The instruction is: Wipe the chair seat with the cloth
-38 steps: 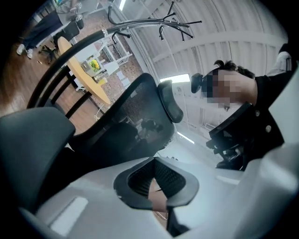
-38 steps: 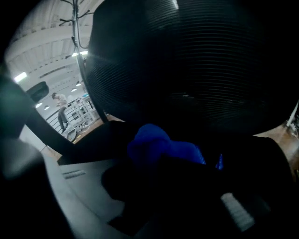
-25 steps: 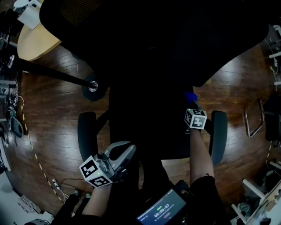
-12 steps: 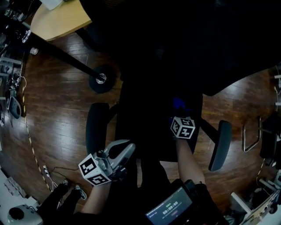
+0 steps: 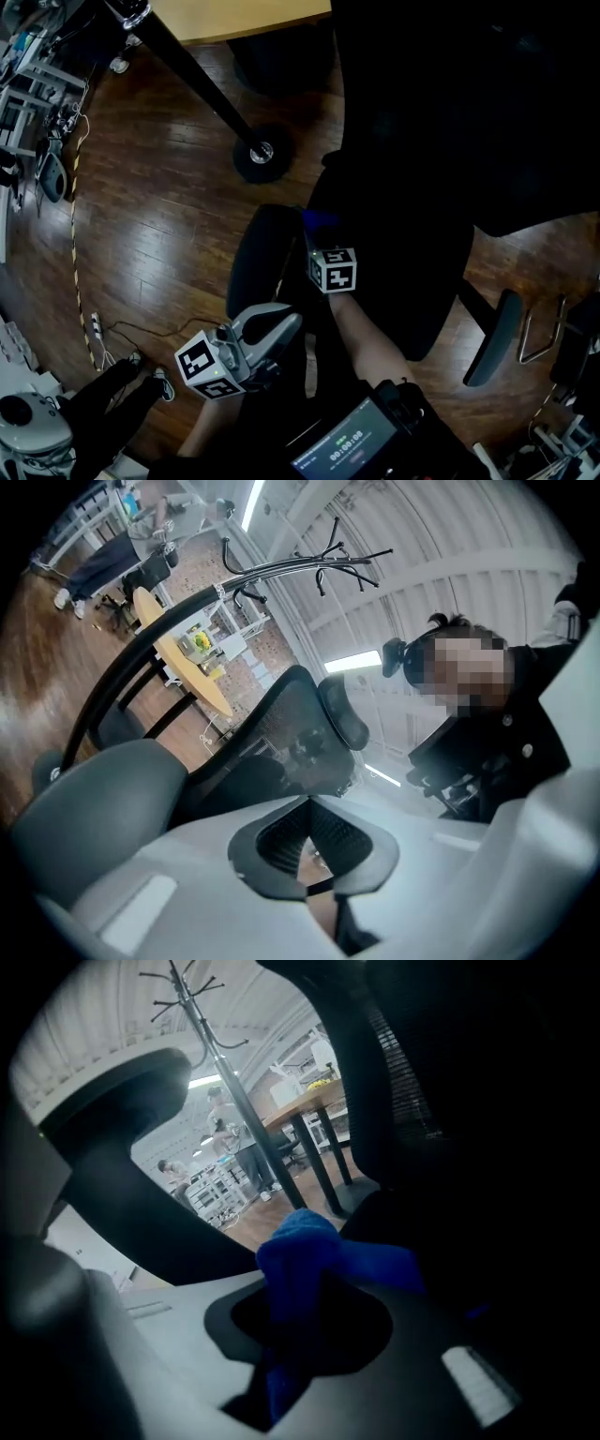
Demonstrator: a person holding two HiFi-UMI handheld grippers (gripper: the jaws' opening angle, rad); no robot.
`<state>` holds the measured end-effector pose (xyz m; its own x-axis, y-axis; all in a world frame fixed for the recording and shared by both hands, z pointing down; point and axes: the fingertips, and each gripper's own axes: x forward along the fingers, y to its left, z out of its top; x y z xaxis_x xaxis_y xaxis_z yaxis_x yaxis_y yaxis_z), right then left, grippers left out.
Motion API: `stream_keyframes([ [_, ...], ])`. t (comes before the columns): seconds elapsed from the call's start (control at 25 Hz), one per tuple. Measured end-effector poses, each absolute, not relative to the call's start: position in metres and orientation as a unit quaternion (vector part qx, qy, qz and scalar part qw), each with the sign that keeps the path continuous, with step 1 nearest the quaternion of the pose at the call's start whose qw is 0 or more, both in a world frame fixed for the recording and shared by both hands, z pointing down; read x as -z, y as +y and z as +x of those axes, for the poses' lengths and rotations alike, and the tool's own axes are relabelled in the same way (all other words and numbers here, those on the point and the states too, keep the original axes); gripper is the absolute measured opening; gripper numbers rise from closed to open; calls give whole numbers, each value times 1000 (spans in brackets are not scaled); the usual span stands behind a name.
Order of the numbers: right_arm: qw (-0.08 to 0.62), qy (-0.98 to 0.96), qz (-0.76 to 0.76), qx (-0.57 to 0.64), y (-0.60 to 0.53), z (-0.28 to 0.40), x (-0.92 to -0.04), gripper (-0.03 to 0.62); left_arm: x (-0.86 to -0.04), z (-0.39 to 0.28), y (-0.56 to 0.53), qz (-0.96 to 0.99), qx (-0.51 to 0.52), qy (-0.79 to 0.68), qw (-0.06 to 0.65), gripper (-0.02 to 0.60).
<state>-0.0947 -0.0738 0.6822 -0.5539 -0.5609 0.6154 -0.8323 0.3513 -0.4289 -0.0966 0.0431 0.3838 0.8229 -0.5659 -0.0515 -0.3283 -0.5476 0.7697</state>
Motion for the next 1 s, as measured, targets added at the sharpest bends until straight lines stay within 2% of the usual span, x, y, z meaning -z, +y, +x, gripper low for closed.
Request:
stream_keyframes([
  [0.2,198,-808,439,-340,-69,-86,-693,58,-388,-108,46,869,146,-256,397,3],
  [0.36,200,-787,474,-341,-63,-46,-698,58,-387,-102,50,876,138,-233,399,2],
  [0.8,221,-645,647,-342,10,210,-705,58,-380,-37,63,899,100,-132,405,2],
  [1.0,228,-619,679,-322,43,286,-689,58,-376,-5,67,904,85,-98,407,2],
])
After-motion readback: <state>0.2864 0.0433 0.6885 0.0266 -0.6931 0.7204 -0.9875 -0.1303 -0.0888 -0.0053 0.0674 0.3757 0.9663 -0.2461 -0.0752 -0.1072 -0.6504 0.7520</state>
